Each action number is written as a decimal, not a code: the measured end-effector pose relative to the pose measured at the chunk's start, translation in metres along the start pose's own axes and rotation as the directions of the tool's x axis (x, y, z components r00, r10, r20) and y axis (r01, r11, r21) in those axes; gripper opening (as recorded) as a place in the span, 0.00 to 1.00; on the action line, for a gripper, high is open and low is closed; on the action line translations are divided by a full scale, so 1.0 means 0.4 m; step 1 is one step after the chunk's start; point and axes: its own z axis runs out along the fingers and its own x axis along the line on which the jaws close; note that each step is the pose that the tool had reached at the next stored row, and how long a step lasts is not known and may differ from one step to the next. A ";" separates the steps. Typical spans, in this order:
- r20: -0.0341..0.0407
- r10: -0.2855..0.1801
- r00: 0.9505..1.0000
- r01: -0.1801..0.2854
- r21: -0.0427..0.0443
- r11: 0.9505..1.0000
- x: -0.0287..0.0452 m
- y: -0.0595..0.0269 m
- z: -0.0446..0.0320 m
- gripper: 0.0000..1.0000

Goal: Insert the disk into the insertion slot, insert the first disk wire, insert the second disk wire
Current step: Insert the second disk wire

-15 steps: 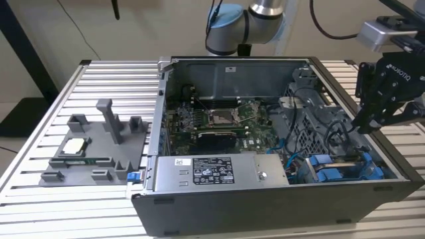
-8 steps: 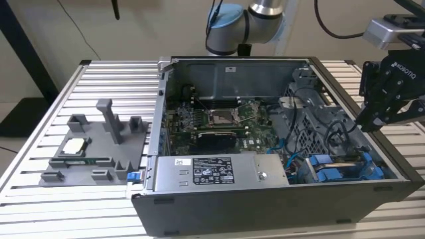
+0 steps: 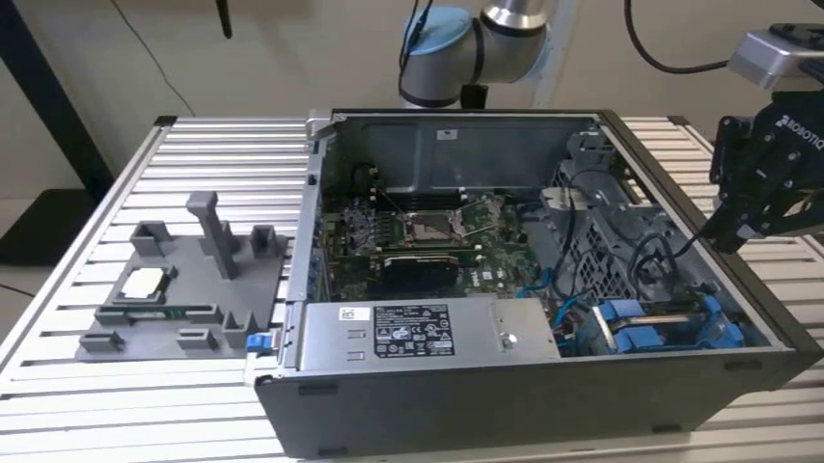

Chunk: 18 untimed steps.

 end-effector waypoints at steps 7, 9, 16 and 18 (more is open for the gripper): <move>0.000 0.000 1.000 0.000 -0.024 1.000 -0.004 -0.066 -0.003 0.27; -0.001 0.001 1.000 -0.001 -0.030 1.000 -0.004 -0.076 -0.001 0.27; 0.001 0.038 0.999 -0.038 -0.071 0.997 -0.004 -0.077 0.007 0.27; 0.002 0.061 0.998 -0.061 -0.076 0.995 -0.004 -0.077 0.009 0.27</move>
